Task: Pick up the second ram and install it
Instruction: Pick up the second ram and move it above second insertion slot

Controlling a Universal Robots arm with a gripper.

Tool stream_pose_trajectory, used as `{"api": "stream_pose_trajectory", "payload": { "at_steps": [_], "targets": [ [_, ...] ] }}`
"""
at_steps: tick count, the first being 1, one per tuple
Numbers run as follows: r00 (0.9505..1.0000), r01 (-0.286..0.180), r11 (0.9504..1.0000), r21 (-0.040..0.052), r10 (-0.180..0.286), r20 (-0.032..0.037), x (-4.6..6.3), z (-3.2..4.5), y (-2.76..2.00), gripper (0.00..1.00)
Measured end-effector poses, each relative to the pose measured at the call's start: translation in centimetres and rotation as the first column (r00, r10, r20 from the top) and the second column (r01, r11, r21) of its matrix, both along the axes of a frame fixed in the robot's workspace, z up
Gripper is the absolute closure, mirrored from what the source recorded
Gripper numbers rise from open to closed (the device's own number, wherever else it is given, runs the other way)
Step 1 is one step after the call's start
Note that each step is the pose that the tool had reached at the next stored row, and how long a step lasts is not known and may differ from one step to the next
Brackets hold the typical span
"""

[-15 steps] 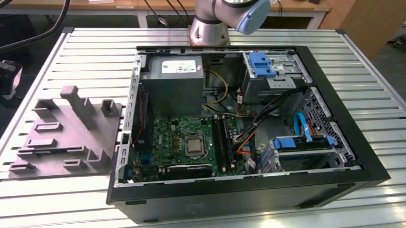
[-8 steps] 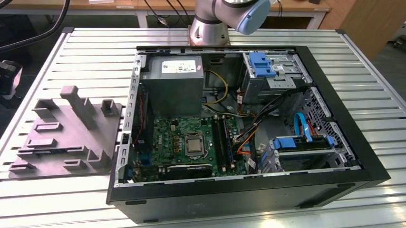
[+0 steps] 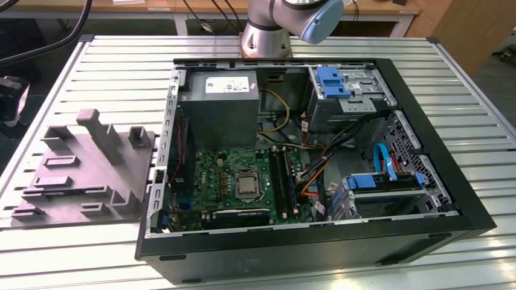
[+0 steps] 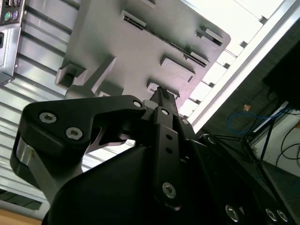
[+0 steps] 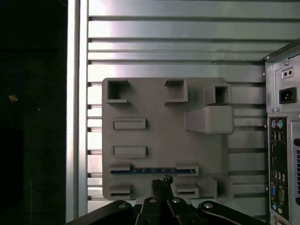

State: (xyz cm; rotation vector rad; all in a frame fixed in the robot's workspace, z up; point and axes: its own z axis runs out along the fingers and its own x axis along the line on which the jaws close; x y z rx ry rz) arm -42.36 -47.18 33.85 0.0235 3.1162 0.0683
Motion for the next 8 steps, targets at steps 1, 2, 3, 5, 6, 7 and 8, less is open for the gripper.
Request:
{"api": "stream_pose_trajectory", "payload": {
  "at_steps": [1, 2, 3, 5, 6, 7, 8],
  "targets": [
    [0.9998, -0.019, 0.9998, 0.0000, 0.019, 0.0000, 0.00, -0.02, 0.00, 0.90],
    [0.9993, -0.037, 0.9993, 0.0000, 0.037, 0.0000, 0.00, -0.05, 0.00, 0.90],
    [0.9984, -0.056, 0.9984, 0.0000, 0.056, 0.0000, 0.00, -0.09, 0.00, 0.90],
    [0.9958, -0.092, 0.9958, 0.0000, 0.092, -0.0001, 0.00, -0.15, 0.00, 0.90],
    [0.9939, -0.110, 0.9939, 0.0000, 0.110, -0.0001, 0.00, -0.18, 0.00, 0.90],
    [0.9918, -0.128, 0.9918, -0.0001, 0.128, -0.0001, 0.00, -0.22, 0.00, 0.90],
    [0.9893, -0.146, 0.9893, -0.0001, 0.146, -0.0001, 0.00, -0.25, 0.00, 0.90]
  ]
}}
